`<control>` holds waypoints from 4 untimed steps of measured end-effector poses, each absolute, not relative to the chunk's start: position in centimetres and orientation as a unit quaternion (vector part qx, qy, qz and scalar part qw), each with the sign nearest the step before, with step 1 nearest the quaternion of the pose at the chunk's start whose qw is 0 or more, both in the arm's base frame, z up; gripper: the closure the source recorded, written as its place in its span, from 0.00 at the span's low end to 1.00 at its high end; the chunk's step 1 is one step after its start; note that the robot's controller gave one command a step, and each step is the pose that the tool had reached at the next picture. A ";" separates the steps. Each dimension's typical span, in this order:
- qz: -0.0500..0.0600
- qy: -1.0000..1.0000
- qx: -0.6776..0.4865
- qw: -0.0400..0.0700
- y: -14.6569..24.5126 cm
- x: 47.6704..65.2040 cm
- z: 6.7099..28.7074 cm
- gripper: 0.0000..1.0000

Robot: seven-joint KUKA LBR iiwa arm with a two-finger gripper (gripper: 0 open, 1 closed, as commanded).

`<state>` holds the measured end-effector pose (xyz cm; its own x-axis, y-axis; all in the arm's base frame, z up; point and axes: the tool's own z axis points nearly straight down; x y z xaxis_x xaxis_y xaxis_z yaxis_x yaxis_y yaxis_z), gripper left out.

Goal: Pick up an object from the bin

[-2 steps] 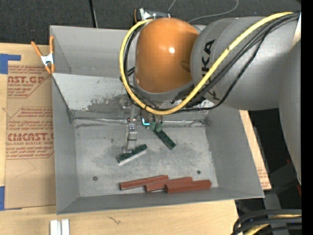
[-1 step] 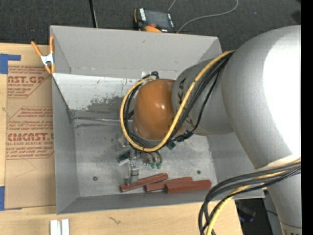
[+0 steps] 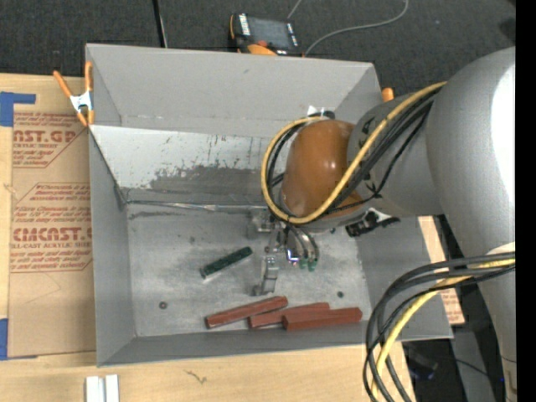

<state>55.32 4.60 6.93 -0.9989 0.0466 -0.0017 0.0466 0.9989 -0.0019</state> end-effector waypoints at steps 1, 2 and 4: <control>0.000 0.992 -0.126 0.002 3.0 56.3 10.9 0.00; 0.001 0.984 -0.176 -0.001 8.7 55.9 6.8 0.00; 0.000 0.985 -0.172 0.005 7.3 54.7 21.0 1.00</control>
Offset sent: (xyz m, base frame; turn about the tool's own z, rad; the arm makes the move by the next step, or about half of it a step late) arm 0.0091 -0.0157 0.0392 -0.2995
